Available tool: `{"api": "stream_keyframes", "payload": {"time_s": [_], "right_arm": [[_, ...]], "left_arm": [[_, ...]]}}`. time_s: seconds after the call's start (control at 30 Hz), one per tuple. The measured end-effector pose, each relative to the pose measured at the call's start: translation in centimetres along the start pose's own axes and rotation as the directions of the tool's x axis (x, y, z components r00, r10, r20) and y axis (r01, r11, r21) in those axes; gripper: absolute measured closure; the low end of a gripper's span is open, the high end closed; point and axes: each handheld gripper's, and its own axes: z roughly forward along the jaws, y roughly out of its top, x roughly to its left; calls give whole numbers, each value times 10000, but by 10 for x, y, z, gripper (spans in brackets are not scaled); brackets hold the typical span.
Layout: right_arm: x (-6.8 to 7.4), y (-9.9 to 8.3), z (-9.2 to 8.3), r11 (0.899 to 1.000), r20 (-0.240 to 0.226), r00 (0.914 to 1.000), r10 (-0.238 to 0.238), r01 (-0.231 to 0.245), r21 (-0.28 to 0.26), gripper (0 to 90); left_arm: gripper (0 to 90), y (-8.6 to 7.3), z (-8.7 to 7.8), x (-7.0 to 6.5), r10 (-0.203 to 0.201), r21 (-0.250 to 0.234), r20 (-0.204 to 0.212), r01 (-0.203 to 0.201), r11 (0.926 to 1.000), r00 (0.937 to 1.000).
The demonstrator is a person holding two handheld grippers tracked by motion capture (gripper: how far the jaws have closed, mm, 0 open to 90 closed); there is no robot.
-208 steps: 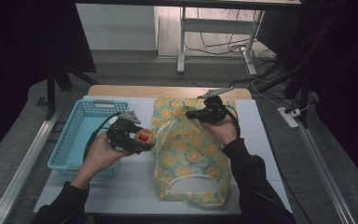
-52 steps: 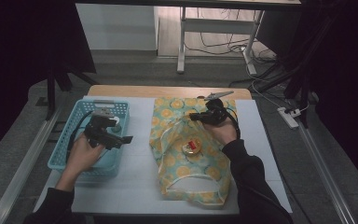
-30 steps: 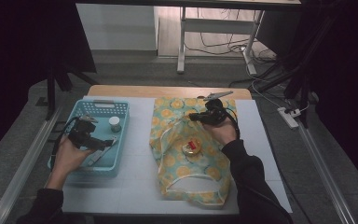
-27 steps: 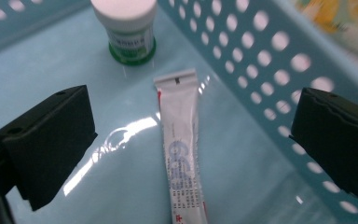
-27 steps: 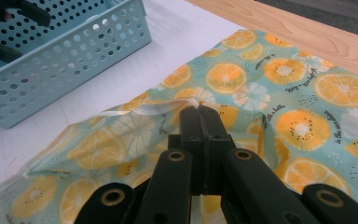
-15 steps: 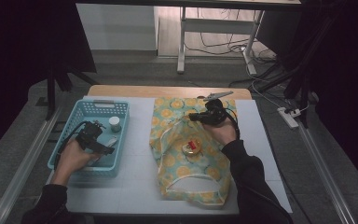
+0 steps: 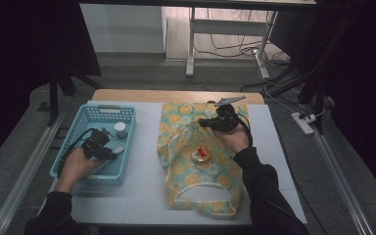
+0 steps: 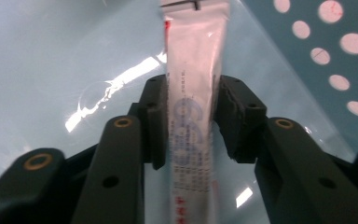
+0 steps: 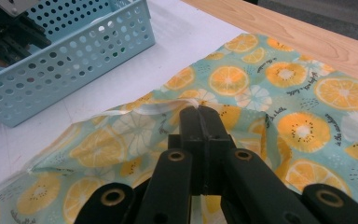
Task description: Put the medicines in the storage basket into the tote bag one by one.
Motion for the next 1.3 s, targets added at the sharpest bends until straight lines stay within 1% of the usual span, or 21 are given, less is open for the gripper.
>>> {"api": "stream_keyframes", "payload": {"time_s": [0.13,0.3,0.37,0.43,0.53,0.57,0.6,0.63,0.67,0.7,0.73,0.77,0.8,0.87,0.9,0.93,0.97,1.07,1.13,1.17,1.3], "right_arm": [[2,1,0,9998,60,9998,-193,193,1,900],[4,0,0,9989,248,9986,-468,466,91,900],[4,0,1,9984,312,9979,-561,557,139,900],[5,-1,1,9981,303,9977,-610,606,144,900],[5,-1,1,9978,320,9973,-658,654,131,900],[5,-1,1,9977,340,9972,-671,668,113,900],[6,-1,1,9975,352,9970,-694,691,114,900],[6,-1,1,9974,359,9968,-719,716,107,900],[6,-1,0,9973,363,9967,-730,727,103,900],[6,-1,0,9972,371,9965,-751,748,94,900],[6,-1,0,9972,354,9966,-738,735,98,900],[6,-1,0,9974,330,9969,-715,712,92,900],[6,-1,0,9974,335,9969,-714,711,86,900],[6,-1,0,9976,304,9971,-692,690,65,900],[6,-1,0,9975,296,9971,-701,699,74,900],[6,-2,0,9976,286,9972,-695,693,77,900],[6,-2,1,9974,285,9970,-713,712,74,900],[6,-2,0,9975,274,9971,-704,702,73,900],[5,-2,0,9978,282,9974,-662,661,53,900],[5,-2,0,9979,272,9975,-647,646,44,900],[6,-3,1,9975,213,9973,-699,698,51,900]], "left_arm": [[657,2,0,0,-79,114,-41,80,9999,10000],[661,2,-1,0,-299,1,-234,300,9996,9993],[661,2,-1,1,-271,-50,-335,269,9996,9991],[661,2,-4,1,-226,-285,-495,212,9994,9985],[661,1,-12,4,-406,-783,-468,368,9962,9981],[661,1,-14,4,-411,-889,-446,370,9954,9982],[664,1,-19,5,-321,-1101,-235,293,9935,9992],[892,-1,-27,5,-238,-1644,-555,144,9863,9982],[898,-1,-33,6,-438,-1845,-553,330,9823,9975],[898,-1,-38,7,-430,-1972,-324,358,9797,9985],[898,-1,-42,7,-338,-2043,-242,281,9785,9991],[898,-1,-43,7,-366,-2031,-202,318,9786,9991],[898,-1,-43,8,-342,-1909,-44,327,9811,9994],[897,-1,-41,7,-278,-1748,48,282,9842,9996],[896,-1,-38,7,-181,-1624,174,207,9865,9997],[894,-2,-35,6,-56,-1512,164,80,9885,9998],[875,-3,-32,6,25,-1469,-8,-26,9891,10000],[662,-4,-24,5,261,-1230,-291,-295,9920,9992],[565,-4,-20,4,176,-1056,-660,-245,9941,9977],[516,-3,-17,4,162,-908,-650,-221,9956,9978],[468,1,-8,3,87,-341,-509,-105,9994,9987]]}}
